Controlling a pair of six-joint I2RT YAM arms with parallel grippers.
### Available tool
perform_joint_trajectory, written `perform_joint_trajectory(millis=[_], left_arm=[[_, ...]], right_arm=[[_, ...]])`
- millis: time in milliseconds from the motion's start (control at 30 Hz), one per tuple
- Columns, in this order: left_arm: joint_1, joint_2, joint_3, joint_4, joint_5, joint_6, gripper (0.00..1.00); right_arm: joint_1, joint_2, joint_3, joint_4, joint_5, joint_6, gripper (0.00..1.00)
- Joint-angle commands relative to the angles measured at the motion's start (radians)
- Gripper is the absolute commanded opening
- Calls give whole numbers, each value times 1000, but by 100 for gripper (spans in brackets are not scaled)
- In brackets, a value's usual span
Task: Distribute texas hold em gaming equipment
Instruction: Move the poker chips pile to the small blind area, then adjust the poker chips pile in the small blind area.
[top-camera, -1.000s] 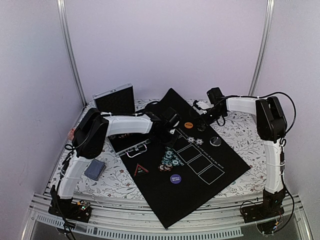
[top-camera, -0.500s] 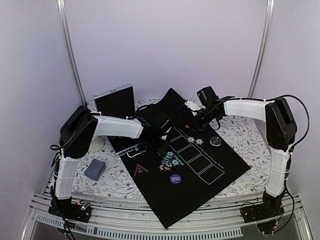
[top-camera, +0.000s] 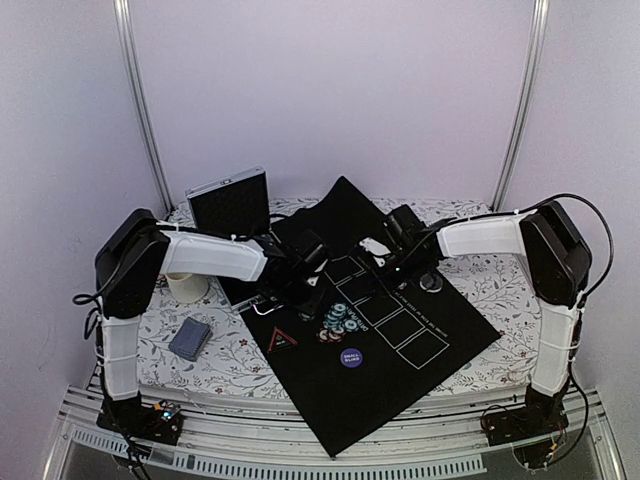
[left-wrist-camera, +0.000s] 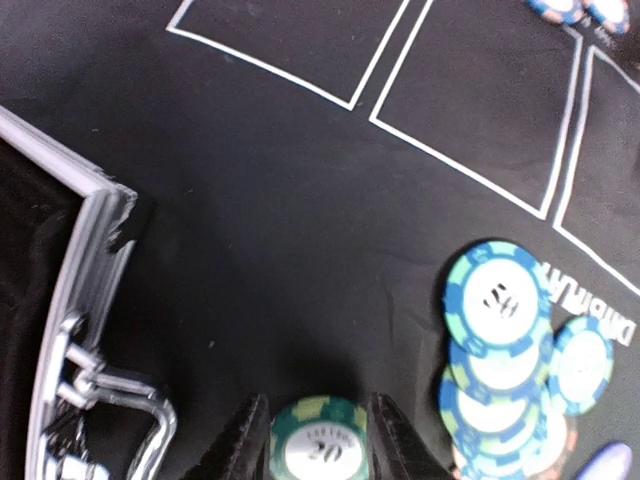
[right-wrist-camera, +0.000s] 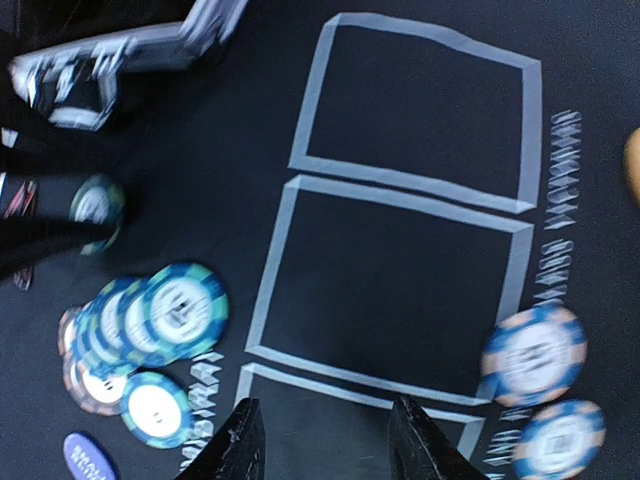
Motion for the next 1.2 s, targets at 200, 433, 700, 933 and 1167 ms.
perform_joint_trajectory(millis=[200, 433, 700, 933, 1167], left_arm=[[-6, -257, -77, -4, -6, -14, 42], [14, -380, -158, -3, -48, -31, 44], [53, -471, -232, 8, -48, -36, 46], [64, -509, -254, 8, -47, -28, 47], [66, -523, -277, 4, -46, -24, 47]], right_arm=[[97, 41, -15, 45, -100, 91, 39], [146, 127, 61, 39, -144, 113, 37], [197, 74, 96, -19, -108, 53, 36], [167, -43, 10, -88, 42, 64, 37], [167, 17, -46, -110, 82, 127, 34]])
